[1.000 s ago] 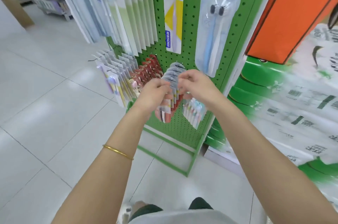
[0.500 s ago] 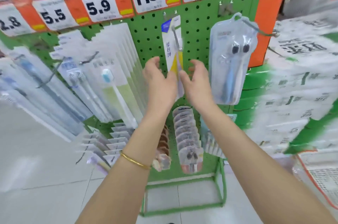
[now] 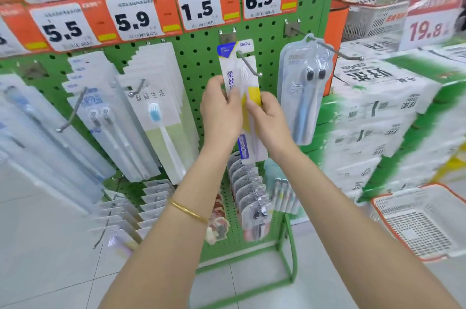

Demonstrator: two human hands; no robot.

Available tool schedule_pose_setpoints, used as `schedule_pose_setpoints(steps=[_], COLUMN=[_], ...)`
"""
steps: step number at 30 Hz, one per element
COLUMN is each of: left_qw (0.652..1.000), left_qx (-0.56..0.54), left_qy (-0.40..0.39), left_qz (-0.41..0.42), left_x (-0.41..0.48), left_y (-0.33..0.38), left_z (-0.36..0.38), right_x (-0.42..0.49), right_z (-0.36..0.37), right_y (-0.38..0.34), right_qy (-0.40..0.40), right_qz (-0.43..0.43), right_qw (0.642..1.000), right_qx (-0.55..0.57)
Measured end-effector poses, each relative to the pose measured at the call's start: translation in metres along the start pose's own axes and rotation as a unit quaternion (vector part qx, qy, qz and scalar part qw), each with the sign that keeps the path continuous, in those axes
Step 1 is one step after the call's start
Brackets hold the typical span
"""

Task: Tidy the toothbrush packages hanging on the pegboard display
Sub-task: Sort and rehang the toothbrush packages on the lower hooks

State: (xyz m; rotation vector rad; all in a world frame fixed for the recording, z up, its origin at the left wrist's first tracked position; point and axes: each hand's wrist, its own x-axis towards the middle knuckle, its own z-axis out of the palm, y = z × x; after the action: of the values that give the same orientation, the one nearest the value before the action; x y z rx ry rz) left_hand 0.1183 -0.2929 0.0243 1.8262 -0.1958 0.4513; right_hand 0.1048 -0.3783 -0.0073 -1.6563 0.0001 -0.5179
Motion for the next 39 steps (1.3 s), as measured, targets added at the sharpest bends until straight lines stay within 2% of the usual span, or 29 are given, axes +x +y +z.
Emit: schedule_pose_setpoints(steps=[10, 26, 36, 39], left_qw=[0.994, 0.989, 0.988, 0.989], left_qx=[-0.112, -0.149, -0.149, -0.145], left_qy=[-0.003, 0.012, -0.017, -0.034], left_qz=[-0.011, 0.003, 0.028, 0.01], left_x=[-0.053, -0.096, -0.114, -0.129], left_y=[0.03, 0.049, 0.032, 0.021], left_z=[-0.013, -0.013, -0.02, -0.008], right_x=[-0.049, -0.085, -0.114, -0.128], right_z=[-0.02, -0.033, -0.042, -0.051], right_y=[-0.02, -0.028, -0.01, 0.005], right_qy=[0.009, 0.022, -0.011, -0.034], right_qz=[0.002, 0.003, -0.02, -0.009], right_qw=[0.996, 0.991, 0.988, 0.987], right_qx=[0.085, 0.132, 0.156, 0.16])
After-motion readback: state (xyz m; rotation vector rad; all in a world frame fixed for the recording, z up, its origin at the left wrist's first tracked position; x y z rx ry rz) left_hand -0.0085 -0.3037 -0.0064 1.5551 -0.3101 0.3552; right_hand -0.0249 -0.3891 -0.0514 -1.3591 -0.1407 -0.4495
